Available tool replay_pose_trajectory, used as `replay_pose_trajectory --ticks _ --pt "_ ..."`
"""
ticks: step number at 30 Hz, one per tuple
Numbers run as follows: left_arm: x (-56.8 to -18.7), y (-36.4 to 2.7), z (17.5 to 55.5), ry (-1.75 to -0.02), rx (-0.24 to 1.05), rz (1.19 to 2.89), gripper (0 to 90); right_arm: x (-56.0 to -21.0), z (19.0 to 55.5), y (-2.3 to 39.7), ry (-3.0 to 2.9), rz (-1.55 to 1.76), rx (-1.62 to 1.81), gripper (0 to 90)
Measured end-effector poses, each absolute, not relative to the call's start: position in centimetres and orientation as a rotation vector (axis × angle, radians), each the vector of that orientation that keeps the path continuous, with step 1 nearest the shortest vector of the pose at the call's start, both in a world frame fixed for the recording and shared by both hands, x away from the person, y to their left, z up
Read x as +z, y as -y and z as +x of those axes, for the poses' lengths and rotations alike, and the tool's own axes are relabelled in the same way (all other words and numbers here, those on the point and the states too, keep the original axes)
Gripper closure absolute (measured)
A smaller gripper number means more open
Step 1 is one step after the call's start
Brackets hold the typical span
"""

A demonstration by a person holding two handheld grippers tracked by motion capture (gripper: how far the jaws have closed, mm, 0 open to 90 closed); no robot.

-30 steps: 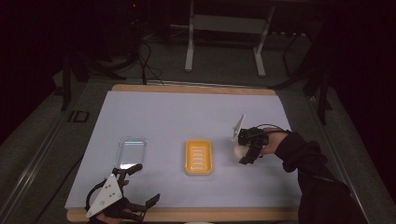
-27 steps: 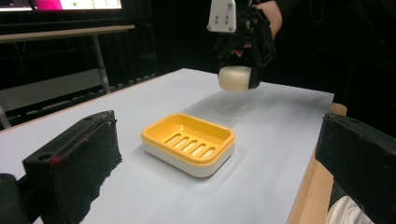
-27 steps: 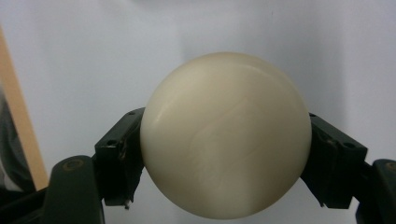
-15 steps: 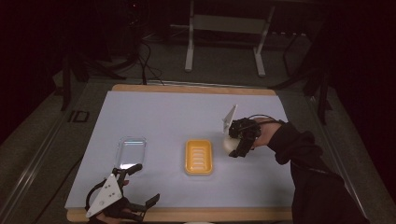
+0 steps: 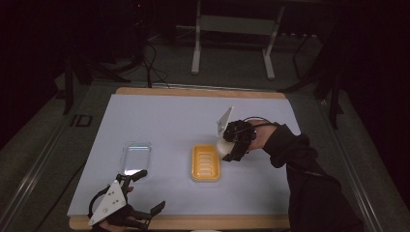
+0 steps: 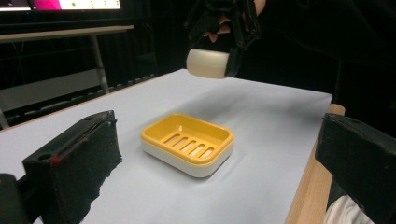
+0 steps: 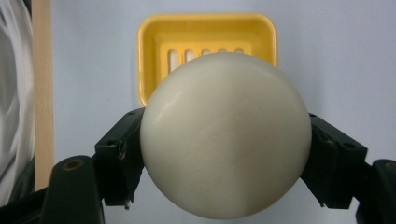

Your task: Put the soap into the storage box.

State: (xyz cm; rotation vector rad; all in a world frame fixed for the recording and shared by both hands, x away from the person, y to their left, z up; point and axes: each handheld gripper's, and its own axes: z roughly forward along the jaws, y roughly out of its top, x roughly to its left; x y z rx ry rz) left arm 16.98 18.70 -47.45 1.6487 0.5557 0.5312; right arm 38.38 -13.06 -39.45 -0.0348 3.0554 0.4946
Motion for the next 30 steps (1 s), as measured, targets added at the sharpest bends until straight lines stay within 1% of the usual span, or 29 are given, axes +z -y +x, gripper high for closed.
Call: replay_pose_trajectory --ticks 14,23,30 --pt "-47.4 -18.7 16.9 -0.554 0.531 1.651 0.1 -41.0 38.0 11.1 -3.024 -0.107 0.603 24.3" --pt "-47.4 -18.7 16.9 -0.553 0.532 1.651 0.1 -44.0 38.3 10.2 -3.043 -0.1 0.648 24.3" --pt "-47.4 -18.8 16.9 -0.55 0.53 1.652 0.1 -46.5 38.4 9.0 -3.039 -0.099 0.595 24.2"
